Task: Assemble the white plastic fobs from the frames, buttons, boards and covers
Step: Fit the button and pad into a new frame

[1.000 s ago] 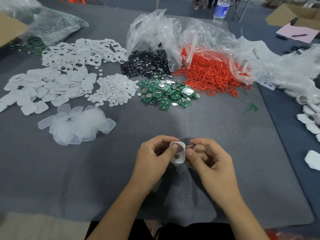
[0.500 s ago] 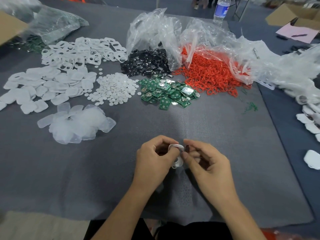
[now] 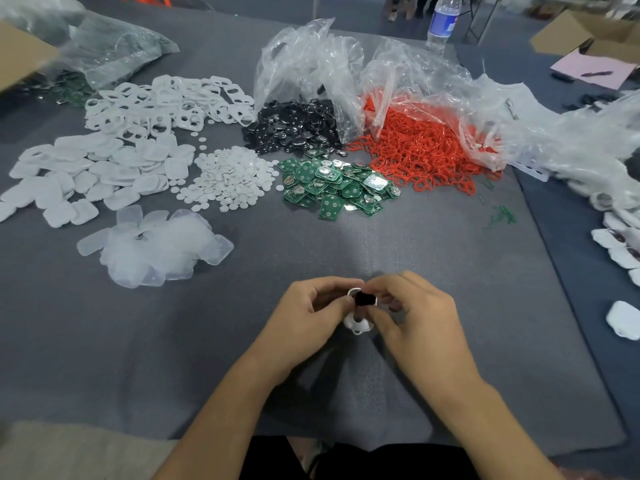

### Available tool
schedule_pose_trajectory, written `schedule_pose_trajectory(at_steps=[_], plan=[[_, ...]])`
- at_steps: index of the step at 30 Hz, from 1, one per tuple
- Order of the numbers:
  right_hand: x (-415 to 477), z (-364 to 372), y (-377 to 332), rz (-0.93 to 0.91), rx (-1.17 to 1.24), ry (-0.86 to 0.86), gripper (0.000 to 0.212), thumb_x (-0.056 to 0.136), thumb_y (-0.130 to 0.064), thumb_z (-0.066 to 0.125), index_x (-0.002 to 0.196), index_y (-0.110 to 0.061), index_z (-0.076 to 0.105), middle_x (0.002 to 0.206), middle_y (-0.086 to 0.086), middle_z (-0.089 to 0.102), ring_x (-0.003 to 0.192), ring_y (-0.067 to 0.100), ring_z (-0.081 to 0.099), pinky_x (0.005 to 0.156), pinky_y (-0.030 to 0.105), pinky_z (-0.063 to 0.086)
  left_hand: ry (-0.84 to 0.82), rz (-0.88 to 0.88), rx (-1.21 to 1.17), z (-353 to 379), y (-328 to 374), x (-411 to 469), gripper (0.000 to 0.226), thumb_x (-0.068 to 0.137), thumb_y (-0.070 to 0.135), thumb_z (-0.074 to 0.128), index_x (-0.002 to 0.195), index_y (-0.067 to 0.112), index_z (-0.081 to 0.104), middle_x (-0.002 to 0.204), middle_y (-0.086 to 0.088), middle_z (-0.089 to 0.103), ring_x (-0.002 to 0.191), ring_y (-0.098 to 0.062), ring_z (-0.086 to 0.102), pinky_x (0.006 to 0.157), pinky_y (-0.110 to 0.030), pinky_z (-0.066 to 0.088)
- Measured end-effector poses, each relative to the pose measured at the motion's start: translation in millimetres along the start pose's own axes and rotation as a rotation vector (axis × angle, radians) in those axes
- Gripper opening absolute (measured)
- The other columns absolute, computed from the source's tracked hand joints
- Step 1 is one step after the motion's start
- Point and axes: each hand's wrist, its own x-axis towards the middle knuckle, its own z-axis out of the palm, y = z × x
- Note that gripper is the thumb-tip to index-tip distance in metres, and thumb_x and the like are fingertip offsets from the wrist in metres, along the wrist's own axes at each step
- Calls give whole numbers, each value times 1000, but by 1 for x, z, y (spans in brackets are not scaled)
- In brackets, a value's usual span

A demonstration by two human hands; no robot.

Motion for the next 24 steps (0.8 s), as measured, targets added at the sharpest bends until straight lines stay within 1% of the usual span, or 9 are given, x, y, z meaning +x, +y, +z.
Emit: schedule_pose_trajectory(at_steps=[2, 5, 8, 11, 14, 18, 20, 22, 24], plan=[[3, -1, 0, -4, -25, -25, 34, 68, -4, 85, 91, -26, 73, 82, -20, 55, 77, 2, 56, 72, 17, 47, -1, -6, -5, 0, 1, 0, 31, 100, -1, 57, 118, 16, 76, 109, 4, 79, 108, -10, 73, 94, -21, 54], [8, -1, 1, 8, -8, -63, 29, 67, -10, 88, 88, -25, 74, 81, -21, 53, 78, -6, 53, 72, 9, 41, 4, -11, -19, 1, 2, -1, 33, 100, -4, 55, 116, 15, 76, 109, 3, 79, 107, -10, 73, 92, -19, 54], [11, 0, 4, 25, 0, -94, 29, 64, -11, 90, 86, -23, 75, 80, -15, 58, 78, -2, 54, 70, 8, 40, 0, -20, -35, 0, 2, 0, 31, 100, -4, 55, 118, 13, 75, 110, 2, 79, 109, -12, 73, 97, -24, 54], [13, -2, 5, 24, 7, -111, 27, 65, -12, 90, 86, -21, 75, 80, -15, 57, 77, -1, 55, 69, 6, 39, 0, -55, -72, -1, 1, 1, 28, 101, -1, 58, 121, 11, 73, 113, -1, 78, 112, -16, 72, 104, -34, 53], [13, -1, 5, 10, -14, -107, 23, 68, -11, 89, 85, -18, 76, 81, -15, 56, 74, 2, 54, 67, 9, 40, 5, -83, -97, -2, 1, 2, 28, 101, -1, 59, 123, 10, 72, 113, -5, 78, 112, -19, 72, 107, -37, 52], [11, 0, 6, 4, -23, -93, 22, 73, -12, 88, 92, -20, 79, 84, -19, 54, 73, -8, 51, 69, 4, 39, 8, -83, -119, -3, 0, 2, 27, 101, 0, 59, 122, 11, 72, 112, -4, 78, 111, -19, 72, 105, -35, 53], [9, 1, 7, -31, -30, -98, 19, 79, -13, 85, 95, -21, 79, 87, -15, 59, 75, -4, 54, 71, 6, 41, 22, -76, -137, -2, -1, 3, 27, 101, -1, 58, 122, 11, 72, 112, -3, 78, 111, -17, 72, 102, -32, 55], [6, 2, 8, -59, -26, -94, 15, 84, -12, 80, 95, -22, 79, 90, -11, 61, 77, 2, 58, 72, 13, 47, 33, -58, -133, -1, -1, 2, 27, 101, 0, 59, 121, 12, 72, 112, -1, 78, 109, -14, 73, 97, -26, 55], [4, 3, 7, -44, -6, -82, 18, 85, -11, 78, 99, -22, 79, 93, -11, 60, 81, 2, 60, 72, 15, 49, 36, -38, -116, 0, -1, 2, 26, 101, 1, 60, 120, 14, 73, 110, 1, 79, 108, -13, 73, 94, -23, 56]])
